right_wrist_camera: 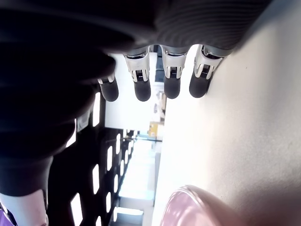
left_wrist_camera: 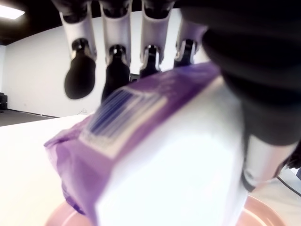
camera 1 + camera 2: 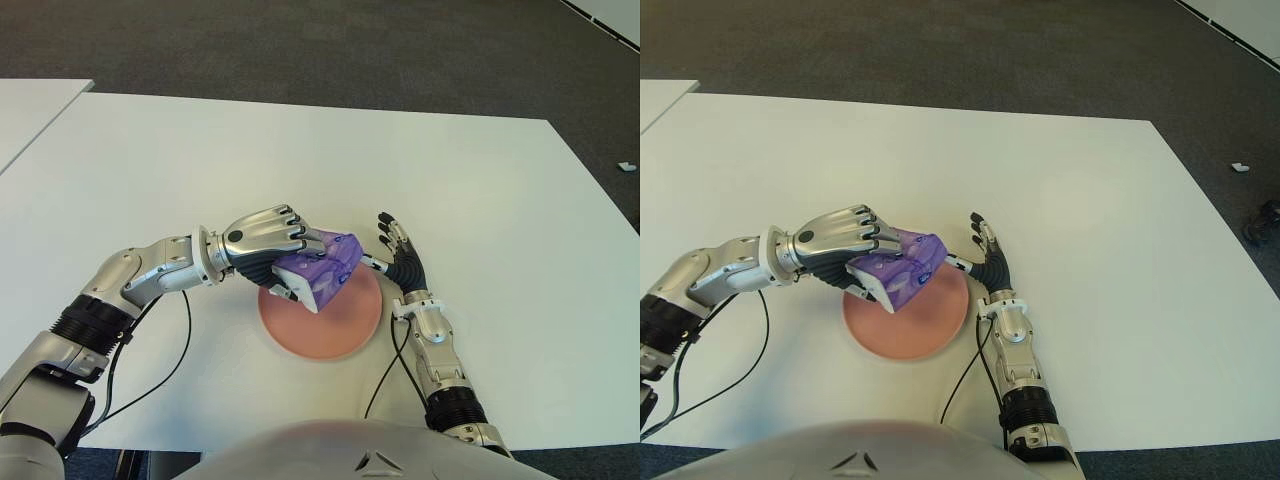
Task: Put the tissue paper into the plate.
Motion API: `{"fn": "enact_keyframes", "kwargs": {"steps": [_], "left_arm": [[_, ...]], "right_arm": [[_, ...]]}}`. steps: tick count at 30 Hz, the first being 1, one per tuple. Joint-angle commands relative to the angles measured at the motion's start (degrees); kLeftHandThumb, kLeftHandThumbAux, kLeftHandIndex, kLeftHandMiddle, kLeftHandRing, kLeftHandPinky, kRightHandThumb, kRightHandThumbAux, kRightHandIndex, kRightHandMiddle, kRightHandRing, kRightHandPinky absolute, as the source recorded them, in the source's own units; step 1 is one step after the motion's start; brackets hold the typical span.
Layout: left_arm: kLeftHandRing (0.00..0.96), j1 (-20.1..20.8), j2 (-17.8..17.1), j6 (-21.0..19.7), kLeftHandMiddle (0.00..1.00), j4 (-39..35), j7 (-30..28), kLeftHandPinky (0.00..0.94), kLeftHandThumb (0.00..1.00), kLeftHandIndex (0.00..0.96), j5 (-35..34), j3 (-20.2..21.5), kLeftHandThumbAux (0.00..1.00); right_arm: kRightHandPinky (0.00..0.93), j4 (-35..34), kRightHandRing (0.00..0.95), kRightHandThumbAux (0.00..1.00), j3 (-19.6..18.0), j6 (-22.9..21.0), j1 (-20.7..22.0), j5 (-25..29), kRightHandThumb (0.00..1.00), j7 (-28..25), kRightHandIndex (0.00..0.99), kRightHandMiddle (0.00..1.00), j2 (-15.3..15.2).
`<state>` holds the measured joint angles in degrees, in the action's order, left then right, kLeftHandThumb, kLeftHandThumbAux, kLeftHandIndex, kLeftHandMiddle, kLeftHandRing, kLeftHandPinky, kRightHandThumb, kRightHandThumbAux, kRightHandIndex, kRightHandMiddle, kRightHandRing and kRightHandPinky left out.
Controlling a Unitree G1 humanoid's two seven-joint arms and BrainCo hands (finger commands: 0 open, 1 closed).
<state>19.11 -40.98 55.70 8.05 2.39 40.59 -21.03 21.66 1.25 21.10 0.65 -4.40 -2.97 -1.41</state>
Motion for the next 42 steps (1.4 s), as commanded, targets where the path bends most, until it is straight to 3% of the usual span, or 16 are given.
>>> {"fn": "enact_keyframes", "kwargs": {"steps": [1,23,28,29,30,31,33,36,42], "left_arm": [[0.707,-1.3,-0.7,0.7,0.560,0.0,-2.5,0.717,0.844,0.428,1.3,-0.1,0.663],[0.685,-1.4,2.3,3.5,0.574,3.3,0.1,0.672,0.844,0.430,6.3,-1.3,0.662],[0.620,-1.2,3.0,3.7,0.576,4.0,1.1,0.585,0.838,0.419,9.5,-2.3,0.665],[0.473,-1.0,2.9,3.8,0.459,3.9,1.4,0.444,0.624,0.357,10.8,-2.6,0.613],[0.420,-0.6,2.6,3.6,0.417,3.5,1.3,0.392,0.545,0.335,12.4,-3.0,0.595],[0.276,-0.4,2.3,3.5,0.301,3.3,1.4,0.251,0.398,0.257,13.5,-3.2,0.552],[0.117,0.2,1.4,3.0,0.158,2.4,0.7,0.102,0.227,0.143,15.7,-3.8,0.493],[0.038,0.6,0.5,1.0,0.059,1.4,-2.5,0.033,0.120,0.049,17.0,-4.7,0.436],[0.003,0.4,-0.5,-0.9,0.006,0.4,-4.8,0.003,0.058,0.005,16.3,-5.0,0.387]], "right_arm": [[0.000,3.1,0.000,0.678,-0.2,-4.2,-3.5,1.1,0.000,-0.3,0.000,0.000,0.2],[0.000,2.4,0.000,0.645,-0.1,-4.9,-3.6,1.1,0.000,-0.7,0.000,0.000,0.3],[0.000,2.5,0.000,0.650,-0.1,-4.9,-3.6,0.6,0.000,-0.2,0.000,0.000,0.3],[0.000,2.4,0.000,0.653,-0.1,-4.9,-3.6,0.6,0.000,-0.1,0.000,0.000,0.3],[0.000,2.4,0.000,0.654,-0.1,-4.9,-3.6,0.5,0.000,0.0,0.000,0.000,0.3],[0.000,2.4,0.000,0.656,0.0,-5.0,-3.6,0.4,0.000,0.1,0.000,0.000,0.3],[0.000,2.3,0.000,0.659,0.1,-5.1,-3.6,0.4,0.000,0.3,0.000,0.000,0.4],[0.000,2.3,0.000,0.663,0.1,-5.1,-3.6,0.4,0.000,0.3,0.000,0.000,0.3],[0.000,2.3,0.000,0.661,0.3,-5.0,-3.6,0.3,0.000,0.5,0.000,0.000,0.4]]}}
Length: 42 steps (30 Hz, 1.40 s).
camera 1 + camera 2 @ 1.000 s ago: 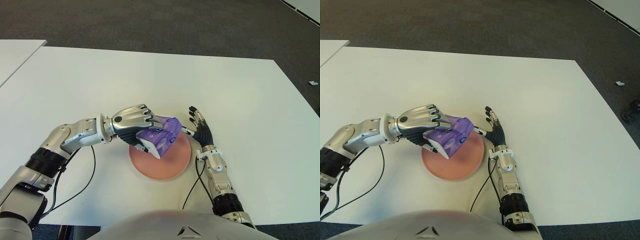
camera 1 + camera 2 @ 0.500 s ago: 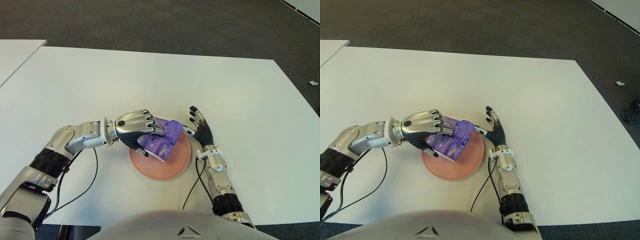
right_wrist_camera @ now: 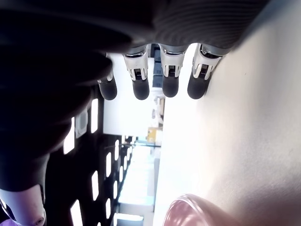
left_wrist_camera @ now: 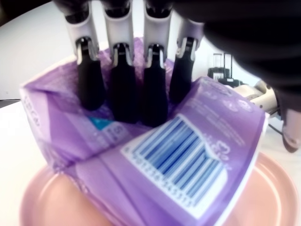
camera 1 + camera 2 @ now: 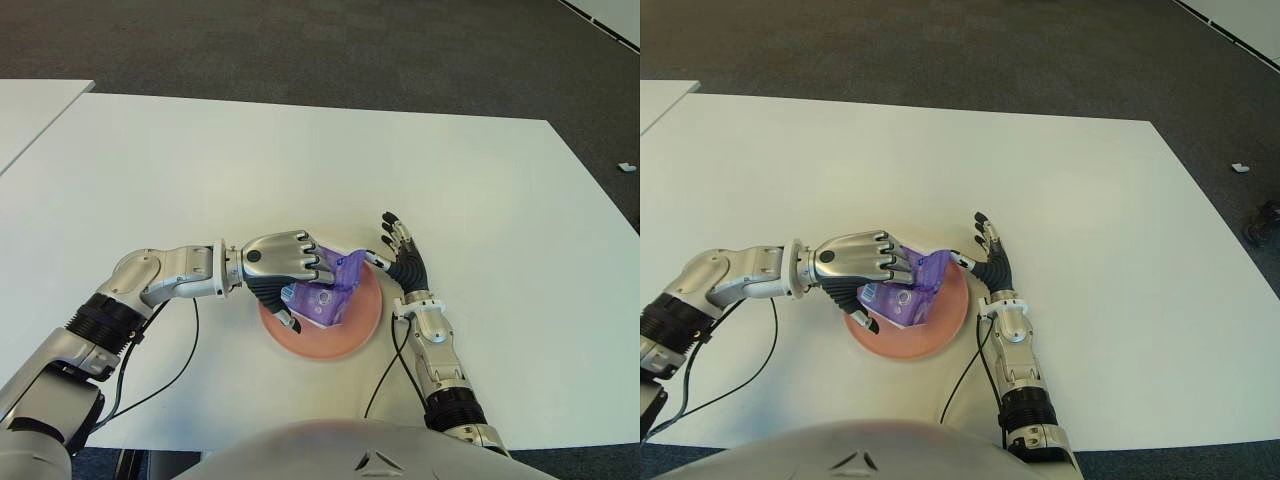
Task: Put the tissue paper into the plate.
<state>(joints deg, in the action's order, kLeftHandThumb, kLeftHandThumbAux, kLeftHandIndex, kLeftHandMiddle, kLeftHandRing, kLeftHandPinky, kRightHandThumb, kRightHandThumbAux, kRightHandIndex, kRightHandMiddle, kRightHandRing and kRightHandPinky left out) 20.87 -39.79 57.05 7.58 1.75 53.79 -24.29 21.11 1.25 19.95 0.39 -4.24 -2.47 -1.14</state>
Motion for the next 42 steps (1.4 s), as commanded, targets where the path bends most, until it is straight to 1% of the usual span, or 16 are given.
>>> {"fn": "enact_keyframes", "kwargs": {"steps": [1,8,18,21,26,28,32,33,35,38,42], "left_arm": [[0.003,-1.6,-1.7,-2.9,0.004,0.7,-4.7,0.002,0.056,0.004,2.9,-1.7,0.385],[0.000,-1.8,-2.0,-4.7,0.000,0.5,-5.8,0.000,0.023,0.000,1.9,-1.9,0.357],[0.000,-2.4,-2.6,-6.8,0.000,-0.8,-7.7,0.000,0.001,0.000,0.0,-1.9,0.370],[0.000,-2.4,-2.8,-6.9,0.000,-0.8,-7.9,0.000,0.000,0.000,-0.4,-1.9,0.371],[0.000,-2.2,-3.3,-6.0,0.000,0.2,-7.3,0.000,0.000,0.000,-3.6,-1.0,0.370],[0.000,-1.9,-3.8,-5.5,0.000,0.2,-7.8,0.000,0.000,0.000,-6.3,-0.4,0.370],[0.000,-1.3,-5.4,-5.1,0.000,-1.1,-10.8,0.000,0.000,0.000,-13.5,1.3,0.368],[0.000,-1.0,-6.6,-5.8,0.000,-2.7,-12.8,0.000,0.000,0.000,-18.3,2.4,0.368],[0.000,-0.9,-7.9,-6.9,0.000,-4.4,-15.7,0.000,0.002,0.000,-24.5,3.8,0.374],[0.000,-1.8,-7.8,-8.2,0.000,-5.0,-17.9,0.000,0.016,0.000,-28.6,4.8,0.379],[0.000,-4.8,-7.9,-11.4,0.000,-7.3,-20.4,0.000,0.056,0.000,-38.9,7.6,0.385]], "right_arm": [[0.000,2.8,0.000,0.661,0.3,-3.8,-3.4,0.1,0.000,0.1,0.000,0.000,0.1],[0.000,2.7,0.000,0.653,0.5,-3.7,-3.5,0.1,0.000,0.3,0.000,0.000,0.3],[0.000,2.5,0.000,0.651,0.7,-3.9,-3.6,0.5,0.000,-0.3,0.000,0.000,0.2],[0.000,2.5,0.000,0.651,0.8,-3.9,-3.6,0.5,0.000,-0.3,0.000,0.000,0.3],[0.000,2.2,0.000,0.659,1.0,-4.1,-3.7,0.6,0.000,-0.4,0.000,0.000,0.4],[0.000,2.1,0.000,0.662,1.1,-4.1,-3.8,0.6,0.000,-0.4,0.000,0.000,0.4],[0.000,2.0,0.000,0.668,1.2,-4.2,-3.8,0.5,0.000,-0.4,0.000,0.000,0.4],[0.000,2.1,0.000,0.669,1.2,-4.1,-3.8,0.4,0.000,-0.4,0.000,0.000,0.3],[0.000,2.2,0.000,0.672,1.2,-3.8,-3.8,0.3,0.000,-0.4,0.000,0.000,0.2],[0.000,2.4,0.000,0.679,1.3,-3.6,-3.8,0.3,0.000,-0.3,0.000,0.000,0.2],[0.000,2.9,0.000,0.689,1.4,-3.0,-3.6,0.0,0.000,0.2,0.000,0.000,0.3]]}}
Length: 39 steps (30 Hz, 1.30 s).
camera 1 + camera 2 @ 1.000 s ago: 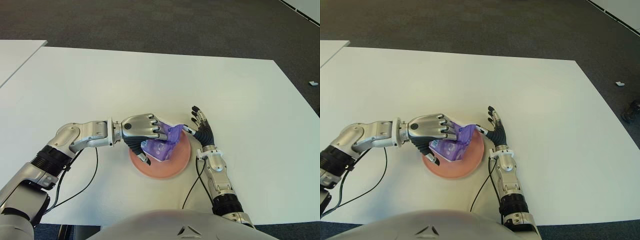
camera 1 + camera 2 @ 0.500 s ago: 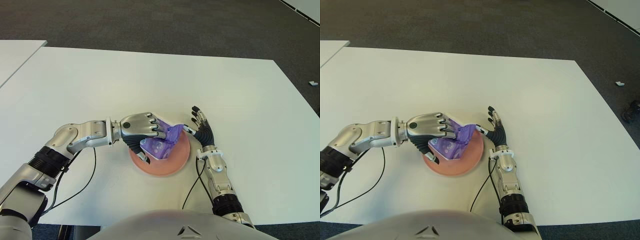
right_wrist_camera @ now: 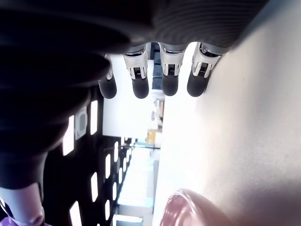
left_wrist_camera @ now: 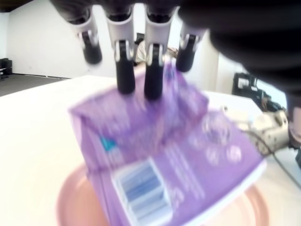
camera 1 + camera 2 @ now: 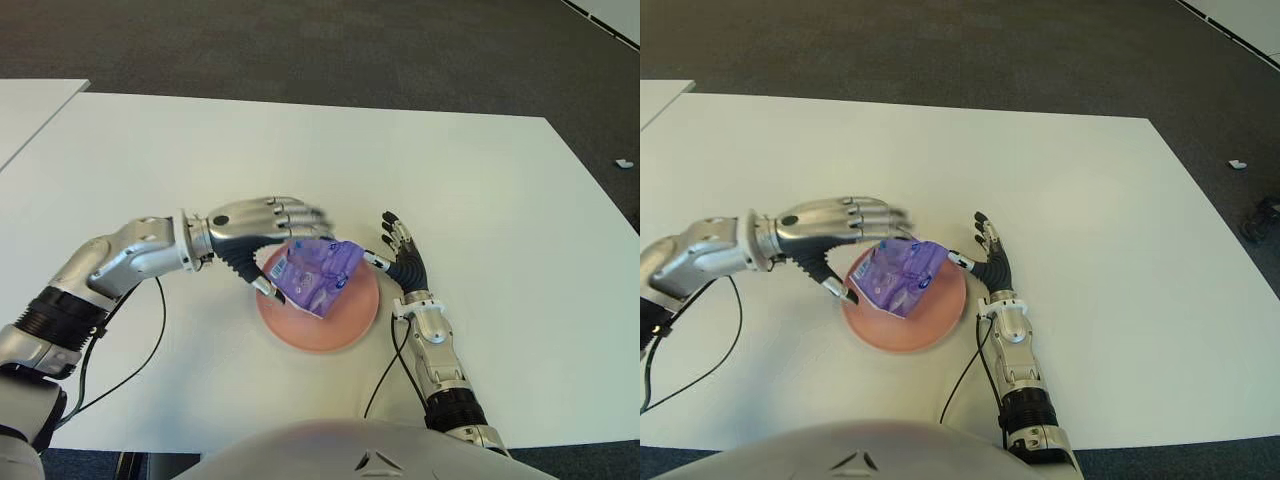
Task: Put the tissue paper into the plate.
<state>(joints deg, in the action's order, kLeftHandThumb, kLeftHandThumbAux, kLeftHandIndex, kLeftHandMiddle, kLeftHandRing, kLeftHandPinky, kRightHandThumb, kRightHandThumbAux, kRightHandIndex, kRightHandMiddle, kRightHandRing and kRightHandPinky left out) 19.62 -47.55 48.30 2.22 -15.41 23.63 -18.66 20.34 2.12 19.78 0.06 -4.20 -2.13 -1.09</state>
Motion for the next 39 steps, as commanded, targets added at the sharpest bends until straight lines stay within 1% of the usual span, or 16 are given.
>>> {"fn": "enact_keyframes", "kwargs": {"steps": [1,9,12,14,16,18,20,25,28,31,32,33,34,36,37,39], "left_arm": [[0.000,-3.9,0.3,-2.9,0.000,-1.9,-3.3,0.000,0.062,0.000,-10.6,2.7,0.386],[0.000,-4.4,2.1,-1.1,0.000,-1.5,-4.0,0.000,0.156,0.000,-20.9,8.6,0.409],[0.000,-4.8,3.1,-1.4,0.000,-1.9,-5.4,0.005,0.180,0.000,-25.5,9.1,0.419],[0.000,-5.5,4.6,-2.9,0.000,-2.3,-6.3,0.005,0.189,0.000,-29.1,9.1,0.424],[0.000,-7.0,7.1,-5.4,0.000,-2.8,-6.0,0.004,0.195,0.000,-34.1,9.8,0.430],[0.000,-7.8,8.5,-6.7,0.000,-3.2,-6.3,0.001,0.188,0.000,-36.4,10.6,0.441],[0.000,-9.3,9.4,-10.0,0.000,-5.4,-6.3,0.000,0.169,0.000,-40.2,12.0,0.446],[0.004,-13.9,11.7,-23.9,0.006,-12.9,-1.9,0.001,0.116,0.000,-45.5,16.8,0.455],[0.019,-15.0,14.5,-28.0,0.030,-14.8,-0.3,0.002,0.114,0.013,-49.3,19.6,0.482],[0.029,-15.6,17.6,-30.8,0.053,-16.6,0.8,0.000,0.154,0.044,-51.7,21.4,0.526],[0.031,-15.7,18.6,-31.6,0.064,-17.1,1.1,0.000,0.253,0.102,-52.3,21.9,0.546],[0.031,-15.8,19.5,-32.2,0.072,-17.5,1.3,0.000,0.317,0.139,-52.8,22.4,0.558],[0.032,-15.9,20.3,-32.6,0.076,-17.7,1.2,0.000,0.347,0.154,-53.3,22.8,0.563],[0.034,-16.0,21.3,-33.3,0.093,-18.0,0.5,0.000,0.455,0.204,-53.6,23.5,0.569],[0.035,-16.0,21.7,-33.7,0.097,-18.1,0.0,0.000,0.478,0.215,-53.6,23.8,0.567],[0.039,-14.2,23.1,-35.1,0.111,-16.9,-0.5,0.000,0.554,0.252,-52.6,22.6,0.558]], "right_arm": [[0.000,4.0,0.000,0.690,0.6,-2.7,-3.2,-0.1,0.000,0.0,0.000,0.000,0.3],[0.000,4.9,0.000,0.708,0.4,-2.3,-2.9,0.3,0.000,0.3,0.000,0.000,0.7],[0.000,4.9,0.000,0.714,0.3,-2.4,-2.9,0.6,0.000,0.1,0.000,0.000,0.8],[0.000,4.8,0.000,0.716,0.3,-2.6,-2.9,0.8,0.000,-0.2,0.000,0.000,0.8],[0.000,4.4,0.000,0.716,0.4,-3.1,-3.0,1.2,0.000,-0.7,0.000,0.000,0.8],[0.000,4.2,0.000,0.714,0.4,-3.3,-3.0,1.3,0.000,-0.9,0.000,0.000,0.8],[0.000,4.1,0.000,0.712,0.4,-3.5,-3.1,1.4,0.000,-1.0,0.000,0.000,0.9],[0.000,3.7,0.000,0.707,0.4,-4.0,-3.2,1.4,0.000,-1.3,0.000,0.000,1.0],[0.000,3.6,0.000,0.705,0.3,-4.2,-3.2,1.4,0.000,-1.4,0.000,0.000,1.0],[0.000,3.5,0.000,0.704,0.3,-4.2,-3.3,1.5,0.000,-1.5,0.000,0.000,1.0],[0.000,3.4,0.000,0.705,0.3,-4.2,-3.3,1.5,0.000,-1.5,0.000,0.000,1.0],[0.000,3.5,0.000,0.705,0.4,-4.2,-3.3,1.6,0.000,-1.5,0.000,0.000,1.0],[0.000,3.5,0.000,0.705,0.4,-4.1,-3.3,1.6,0.000,-1.5,0.000,0.000,1.0],[0.000,3.6,0.000,0.708,0.4,-3.9,-3.3,1.7,0.000,-1.5,0.000,0.000,1.0],[0.000,3.6,0.000,0.709,0.4,-3.9,-3.3,1.7,0.000,-1.6,0.000,0.000,1.0],[0.000,3.7,0.000,0.709,0.5,-3.8,-3.3,1.7,0.000,-1.7,0.000,0.000,0.9]]}}
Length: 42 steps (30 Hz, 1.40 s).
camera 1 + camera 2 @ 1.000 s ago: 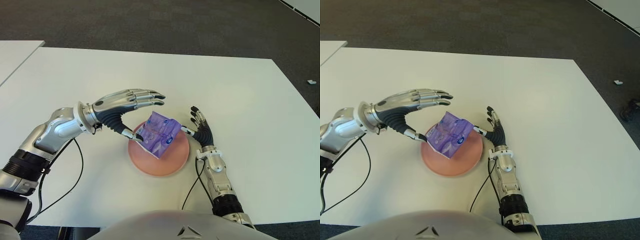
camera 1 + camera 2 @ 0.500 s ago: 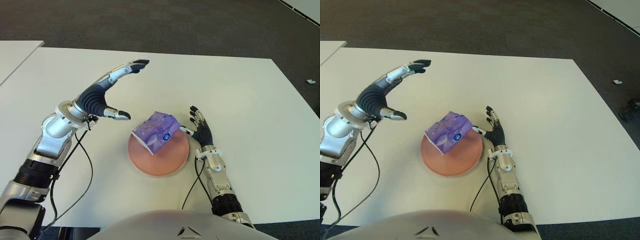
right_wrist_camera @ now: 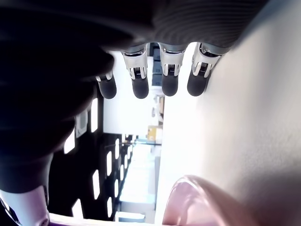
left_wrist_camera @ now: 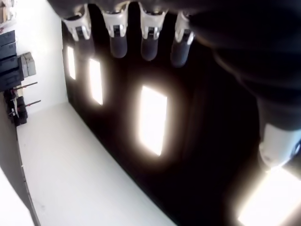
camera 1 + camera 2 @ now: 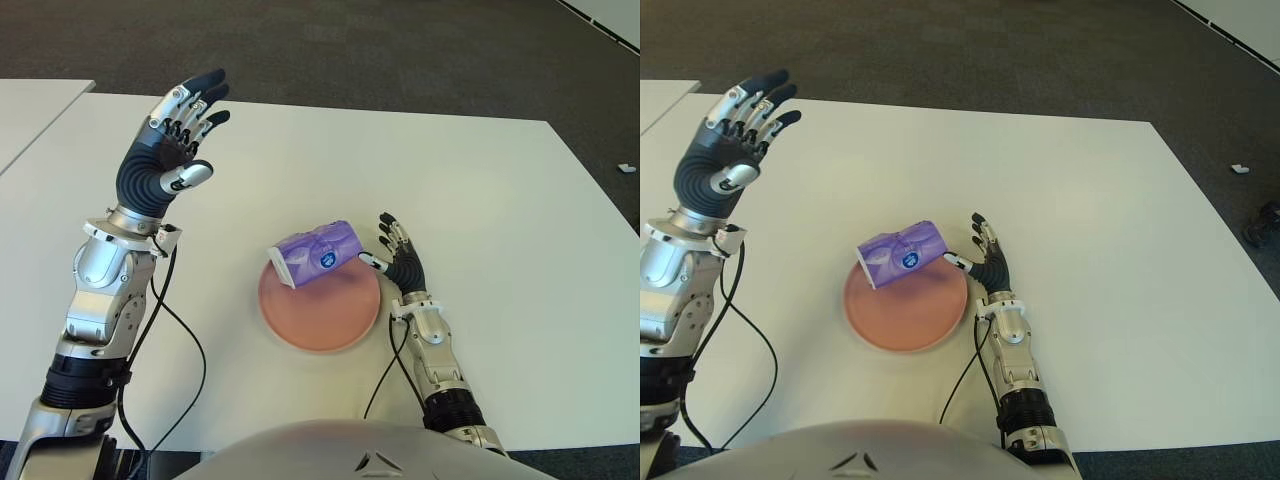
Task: Put the tissue paper into the plate.
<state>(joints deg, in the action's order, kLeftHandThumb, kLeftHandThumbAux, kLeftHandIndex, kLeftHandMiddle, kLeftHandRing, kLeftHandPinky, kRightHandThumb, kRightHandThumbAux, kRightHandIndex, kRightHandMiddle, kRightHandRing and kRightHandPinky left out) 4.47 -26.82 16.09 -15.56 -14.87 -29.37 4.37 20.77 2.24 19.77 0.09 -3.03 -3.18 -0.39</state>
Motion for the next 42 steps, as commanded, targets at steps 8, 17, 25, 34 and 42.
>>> {"fn": "enact_keyframes", "kwargs": {"steps": [8,17,25,34,42], "left_arm": [[0.047,2.2,4.5,-4.8,0.126,1.4,-3.2,0.005,0.655,0.303,3.0,-0.6,0.533],[0.004,-3.6,9.4,10.3,0.065,18.3,-10.9,0.000,0.282,0.151,6.9,1.4,0.397],[0.000,-4.4,13.4,12.0,0.033,21.1,-6.5,0.000,0.127,0.097,14.4,0.7,0.373],[0.000,-5.2,17.5,12.3,0.007,23.1,-3.2,0.000,0.056,0.047,18.8,-0.6,0.390],[0.000,-6.1,18.5,12.8,0.003,25.3,0.2,0.000,0.015,0.047,23.3,-0.1,0.426]], "right_arm": [[0.000,3.0,0.000,0.705,0.5,-3.7,-3.6,0.5,0.000,-0.9,0.000,0.000,0.2],[0.000,2.7,0.000,0.702,0.6,-4.0,-3.7,0.1,0.000,-0.6,0.000,0.000,0.0],[0.000,3.0,0.000,0.696,0.7,-3.7,-3.6,0.3,0.000,-0.7,0.000,0.000,0.0],[0.000,2.9,0.000,0.692,1.1,-3.8,-3.5,0.2,0.000,-0.7,0.000,0.000,-0.3],[0.000,3.1,0.000,0.702,0.9,-4.2,-3.3,1.0,0.000,-0.8,0.000,0.000,0.2]]}}
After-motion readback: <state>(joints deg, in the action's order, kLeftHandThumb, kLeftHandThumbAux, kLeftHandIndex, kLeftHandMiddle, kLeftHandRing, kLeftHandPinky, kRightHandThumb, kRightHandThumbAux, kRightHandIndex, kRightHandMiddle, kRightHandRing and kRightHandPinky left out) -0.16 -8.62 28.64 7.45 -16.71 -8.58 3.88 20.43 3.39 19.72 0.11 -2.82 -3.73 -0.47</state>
